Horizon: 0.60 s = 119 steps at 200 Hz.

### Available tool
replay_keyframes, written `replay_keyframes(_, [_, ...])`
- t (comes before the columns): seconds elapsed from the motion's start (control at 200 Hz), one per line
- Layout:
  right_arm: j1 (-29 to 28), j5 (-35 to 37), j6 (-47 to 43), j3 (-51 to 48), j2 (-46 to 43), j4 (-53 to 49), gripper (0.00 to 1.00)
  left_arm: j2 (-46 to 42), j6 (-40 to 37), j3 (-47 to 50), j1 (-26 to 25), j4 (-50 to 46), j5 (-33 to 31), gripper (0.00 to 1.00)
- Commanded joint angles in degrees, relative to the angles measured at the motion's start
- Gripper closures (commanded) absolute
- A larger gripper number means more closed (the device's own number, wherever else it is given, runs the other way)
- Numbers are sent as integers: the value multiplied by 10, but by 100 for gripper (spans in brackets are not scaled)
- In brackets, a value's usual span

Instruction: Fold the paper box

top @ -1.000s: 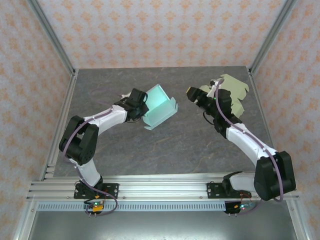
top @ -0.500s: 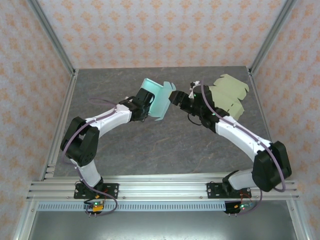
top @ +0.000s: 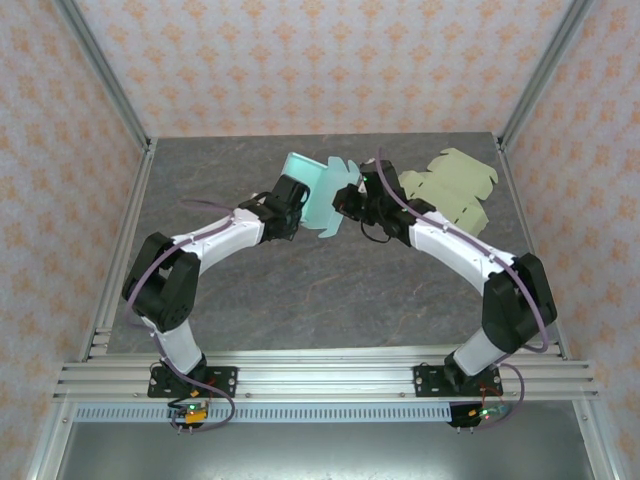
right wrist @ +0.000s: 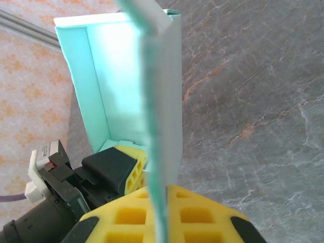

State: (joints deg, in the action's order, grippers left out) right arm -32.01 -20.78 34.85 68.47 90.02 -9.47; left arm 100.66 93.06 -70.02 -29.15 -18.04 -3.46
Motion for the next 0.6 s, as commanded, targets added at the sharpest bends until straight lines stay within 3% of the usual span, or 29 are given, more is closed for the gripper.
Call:
replay_keyframes(0.0, [-2, 16, -61, 30, 14, -51, 100, -6, -10, 7, -3, 64, 13, 75])
replay_keyframes(0.045, [-2, 29, -106, 40, 16, -72, 100, -14, -26, 15, -2, 81, 26, 65])
replay_keyframes(0.11, [-1, 49, -177, 59, 18, -106, 100, -34, -44, 28, 1, 86, 43, 41])
replay_keyframes(0.19, [1, 54, -277, 72, 14, -131, 100, -66, -72, 51, 4, 82, 57, 28])
replay_keyframes(0.245, [5, 53, -345, 78, 9, -147, 100, -96, -97, 69, 5, 74, 60, 24])
replay_keyframes(0.325, [16, 41, -426, 87, 0, -167, 100, -140, -151, 85, 9, 46, 65, 1])
replay_keyframes(0.506, [66, -2, -511, 99, -6, -189, 100, -231, -362, 98, 15, 63, 91, 0])
replay_keyframes(0.591, [86, -43, -598, 103, -11, -212, 100, -238, -490, 64, 25, 31, 114, 0])
